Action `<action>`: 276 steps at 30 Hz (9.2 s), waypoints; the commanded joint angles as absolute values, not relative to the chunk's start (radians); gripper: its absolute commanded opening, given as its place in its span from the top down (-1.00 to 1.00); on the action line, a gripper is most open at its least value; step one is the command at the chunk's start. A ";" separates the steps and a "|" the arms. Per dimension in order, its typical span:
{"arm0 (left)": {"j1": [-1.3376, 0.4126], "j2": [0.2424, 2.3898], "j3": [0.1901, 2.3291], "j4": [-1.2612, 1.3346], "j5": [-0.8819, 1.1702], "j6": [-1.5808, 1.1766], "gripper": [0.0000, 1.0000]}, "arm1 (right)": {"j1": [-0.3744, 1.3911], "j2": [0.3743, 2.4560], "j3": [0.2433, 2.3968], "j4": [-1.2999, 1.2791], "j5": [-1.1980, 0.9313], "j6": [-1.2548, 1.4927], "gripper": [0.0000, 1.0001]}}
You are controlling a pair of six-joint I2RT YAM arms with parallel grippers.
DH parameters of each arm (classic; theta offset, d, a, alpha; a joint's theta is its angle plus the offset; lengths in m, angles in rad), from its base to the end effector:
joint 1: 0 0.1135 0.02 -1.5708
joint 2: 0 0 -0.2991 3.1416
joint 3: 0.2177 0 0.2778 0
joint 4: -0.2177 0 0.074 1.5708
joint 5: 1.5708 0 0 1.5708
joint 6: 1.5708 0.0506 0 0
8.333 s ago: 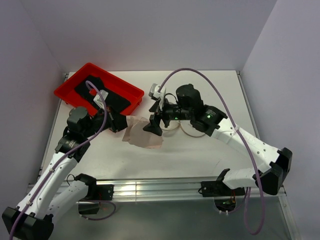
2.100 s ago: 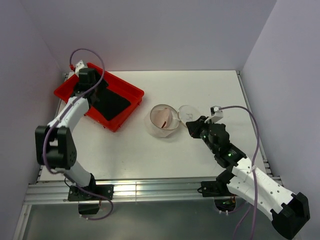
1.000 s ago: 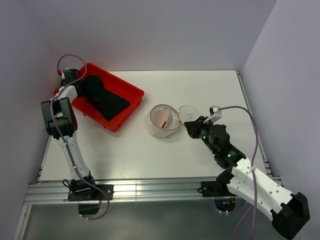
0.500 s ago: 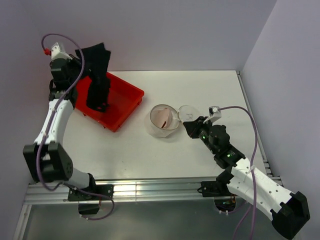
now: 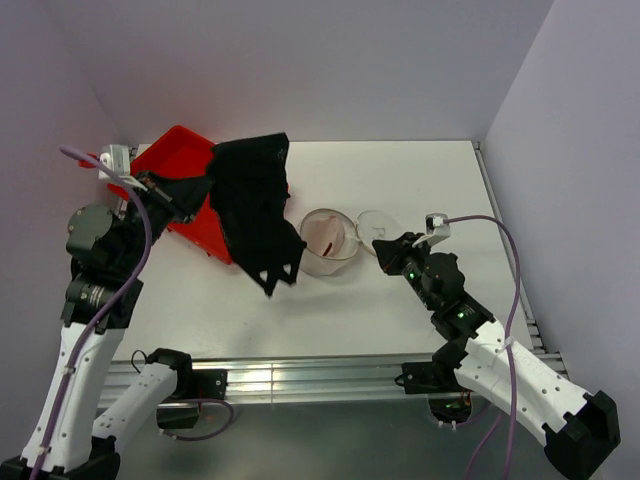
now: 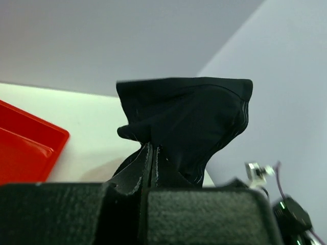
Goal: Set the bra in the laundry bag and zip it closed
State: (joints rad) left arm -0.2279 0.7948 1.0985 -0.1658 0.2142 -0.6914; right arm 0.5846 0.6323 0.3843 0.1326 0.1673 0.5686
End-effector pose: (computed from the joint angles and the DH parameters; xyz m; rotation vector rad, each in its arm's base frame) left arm 0.1667 -0.0497 0.4823 -0.1630 1.4912 -0.9019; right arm 0.1543 0.0920 0.2676 0.1155 1.7333 0.7195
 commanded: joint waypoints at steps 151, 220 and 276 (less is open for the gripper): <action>-0.109 0.453 0.778 -0.169 0.440 -0.612 -0.55 | 1.106 1.043 0.934 0.343 0.187 0.413 1.00; -0.383 0.609 0.459 1.042 0.940 -1.103 -0.37 | 0.884 1.316 1.023 1.269 -0.433 1.319 1.00; -0.400 0.815 1.005 -0.431 0.833 -0.436 0.99 | 0.773 1.037 1.043 -0.091 -0.581 0.137 -0.63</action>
State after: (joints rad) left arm -0.3962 0.8391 0.9512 -0.4221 0.8143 -0.4805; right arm 0.7551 1.0115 1.0077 -0.1116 -0.5468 0.1616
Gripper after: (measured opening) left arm 0.024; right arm 0.821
